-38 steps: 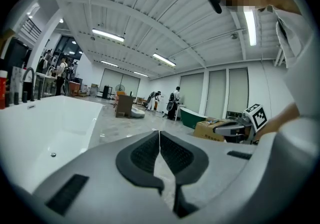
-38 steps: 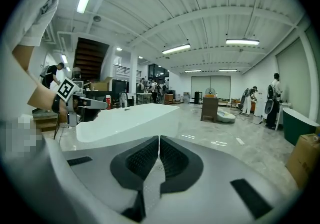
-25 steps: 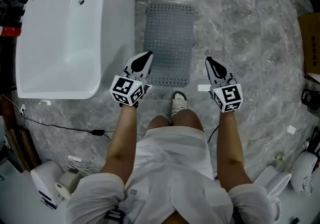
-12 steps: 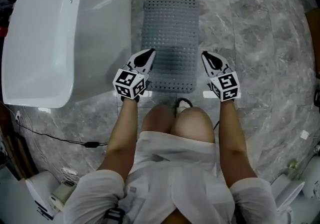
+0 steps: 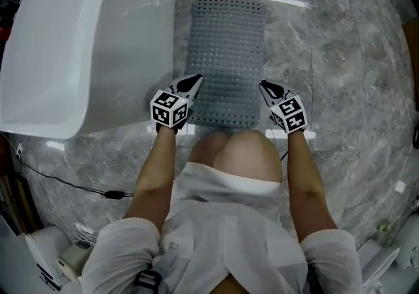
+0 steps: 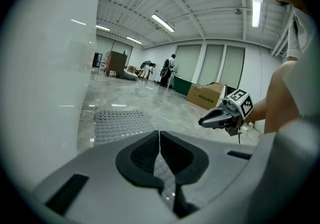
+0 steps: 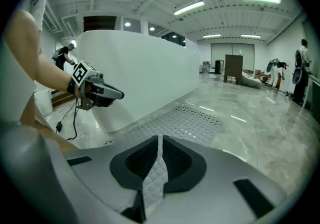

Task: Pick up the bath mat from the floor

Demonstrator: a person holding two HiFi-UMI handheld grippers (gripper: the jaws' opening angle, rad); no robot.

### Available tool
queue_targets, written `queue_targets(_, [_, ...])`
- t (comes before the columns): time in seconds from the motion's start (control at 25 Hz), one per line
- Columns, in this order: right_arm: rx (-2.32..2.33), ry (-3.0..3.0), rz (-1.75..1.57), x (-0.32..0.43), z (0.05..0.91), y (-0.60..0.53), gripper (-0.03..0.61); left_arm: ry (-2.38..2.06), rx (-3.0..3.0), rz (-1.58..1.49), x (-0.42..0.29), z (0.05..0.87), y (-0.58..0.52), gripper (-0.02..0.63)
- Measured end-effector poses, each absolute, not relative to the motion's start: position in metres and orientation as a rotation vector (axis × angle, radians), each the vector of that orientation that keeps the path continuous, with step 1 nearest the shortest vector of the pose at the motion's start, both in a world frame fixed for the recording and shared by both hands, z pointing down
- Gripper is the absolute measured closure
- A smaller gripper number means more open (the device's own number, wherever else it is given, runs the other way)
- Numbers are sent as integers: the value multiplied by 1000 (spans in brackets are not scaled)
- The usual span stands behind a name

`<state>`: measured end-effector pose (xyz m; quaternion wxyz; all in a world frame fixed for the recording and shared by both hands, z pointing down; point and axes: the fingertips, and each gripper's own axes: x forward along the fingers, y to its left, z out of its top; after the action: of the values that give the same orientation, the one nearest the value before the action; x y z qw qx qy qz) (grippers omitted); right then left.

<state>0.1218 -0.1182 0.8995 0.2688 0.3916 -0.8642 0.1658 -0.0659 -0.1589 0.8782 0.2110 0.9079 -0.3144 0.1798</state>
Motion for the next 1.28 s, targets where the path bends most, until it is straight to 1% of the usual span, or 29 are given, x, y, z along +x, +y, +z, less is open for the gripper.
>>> queue_targets(0.24, [883, -2266, 505, 122, 938, -107, 535, -779, 2483, 587, -65, 915, -160, 600])
queue_targets(0.28, [858, -2258, 511, 122, 942, -106, 521, -762, 2481, 601, -63, 919, -161, 601])
queue_targets(0.32, [830, -2249, 514, 122, 947, -104, 484, -741, 2478, 620, -61, 924, -161, 600])
queue_targets(0.36, [796, -2239, 517, 121, 952, -102, 466, -717, 2474, 646, -60, 929, -159, 600])
queue_targets(0.52, [624, -2196, 518, 112, 978, -90, 428, -577, 2432, 801, -59, 961, -149, 598])
queue_targets(0.56, [576, -2180, 516, 110, 986, -85, 419, -531, 2420, 844, -58, 969, -146, 585])
queue_targets(0.64, [489, -2153, 519, 103, 1000, -75, 402, -443, 2405, 929, -59, 983, -137, 531])
queue_targets(0.8, [356, -2101, 531, 89, 1022, -52, 352, -279, 2369, 1068, -59, 1007, -115, 467])
queue_targets(0.96, [192, -2031, 518, 79, 1046, -24, 313, -61, 2299, 1265, -62, 1037, -84, 376])
queue_targets(1.12, [100, -1972, 501, 72, 1067, -5, 290, 115, 2228, 1449, -71, 1065, -55, 325])
queue_targets(1.28, [64, -1913, 471, 68, 1088, 3, 253, 227, 2227, 1602, -77, 1079, -43, 252])
